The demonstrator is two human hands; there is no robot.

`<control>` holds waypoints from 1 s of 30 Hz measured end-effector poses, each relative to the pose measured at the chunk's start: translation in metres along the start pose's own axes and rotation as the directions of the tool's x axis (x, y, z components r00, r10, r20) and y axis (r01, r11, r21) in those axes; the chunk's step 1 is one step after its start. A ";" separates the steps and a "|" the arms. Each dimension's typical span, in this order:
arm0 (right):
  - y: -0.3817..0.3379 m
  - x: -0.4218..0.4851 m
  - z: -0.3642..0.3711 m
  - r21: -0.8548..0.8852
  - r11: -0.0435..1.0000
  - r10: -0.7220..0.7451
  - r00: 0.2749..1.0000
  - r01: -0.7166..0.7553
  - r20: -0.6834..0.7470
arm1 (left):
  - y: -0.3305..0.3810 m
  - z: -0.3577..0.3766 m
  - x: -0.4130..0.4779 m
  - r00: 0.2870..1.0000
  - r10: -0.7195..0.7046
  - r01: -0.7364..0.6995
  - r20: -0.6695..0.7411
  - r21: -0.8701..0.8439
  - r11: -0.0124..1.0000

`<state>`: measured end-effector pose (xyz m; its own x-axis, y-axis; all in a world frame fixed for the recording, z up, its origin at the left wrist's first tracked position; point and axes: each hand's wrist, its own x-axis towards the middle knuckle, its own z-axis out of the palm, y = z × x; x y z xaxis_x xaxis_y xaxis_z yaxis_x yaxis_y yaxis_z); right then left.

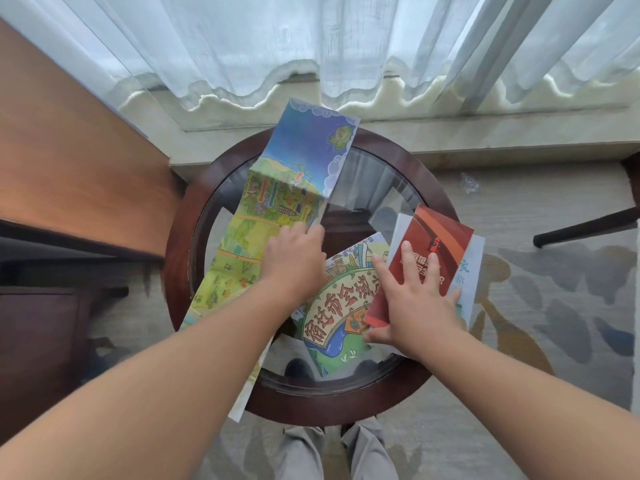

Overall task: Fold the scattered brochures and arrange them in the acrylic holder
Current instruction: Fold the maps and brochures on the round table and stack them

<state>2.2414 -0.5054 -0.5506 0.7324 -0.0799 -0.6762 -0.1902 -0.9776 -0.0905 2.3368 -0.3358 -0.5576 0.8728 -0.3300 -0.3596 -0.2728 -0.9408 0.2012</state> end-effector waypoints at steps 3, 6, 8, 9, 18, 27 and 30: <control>-0.026 0.004 -0.003 -0.010 0.991 -0.131 0.987 0.131 -0.092 | -0.046 -0.006 -0.014 0.990 -0.140 0.141 -0.033 0.013 0.990; -0.054 0.015 -0.012 -0.050 0.968 -0.250 0.959 0.245 -0.132 | -0.087 -0.010 -0.029 0.962 -0.271 0.272 -0.019 0.054 0.961; -0.069 0.031 -0.024 -0.039 0.958 -0.285 0.945 0.283 -0.158 | -0.101 -0.010 -0.036 0.952 -0.305 0.305 -0.013 0.051 0.951; -0.076 0.040 -0.032 -0.024 0.957 -0.289 0.941 0.289 -0.178 | -0.105 -0.010 -0.039 0.951 -0.310 0.310 -0.005 0.034 0.950; -0.115 0.127 -0.088 0.010 0.989 -0.139 0.964 0.145 -0.228 | -0.108 0.009 -0.052 0.967 -0.251 0.248 -0.044 -0.061 0.967; -0.127 0.115 -0.083 0.034 0.967 -0.217 0.884 0.253 -0.415 | -0.110 0.006 -0.047 0.972 -0.233 0.229 -0.035 -0.105 0.968; -0.129 0.104 -0.093 0.125 0.943 -0.212 0.849 0.307 -0.484 | -0.113 -0.003 -0.041 0.955 -0.296 0.284 -0.021 -0.228 0.931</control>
<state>2.4027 -0.4062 -0.5410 0.9786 0.0448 -0.2007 -0.0367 -0.9223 -0.3846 2.3333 -0.2155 -0.5632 0.9228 -0.0350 -0.3836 0.0858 -0.9521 0.2933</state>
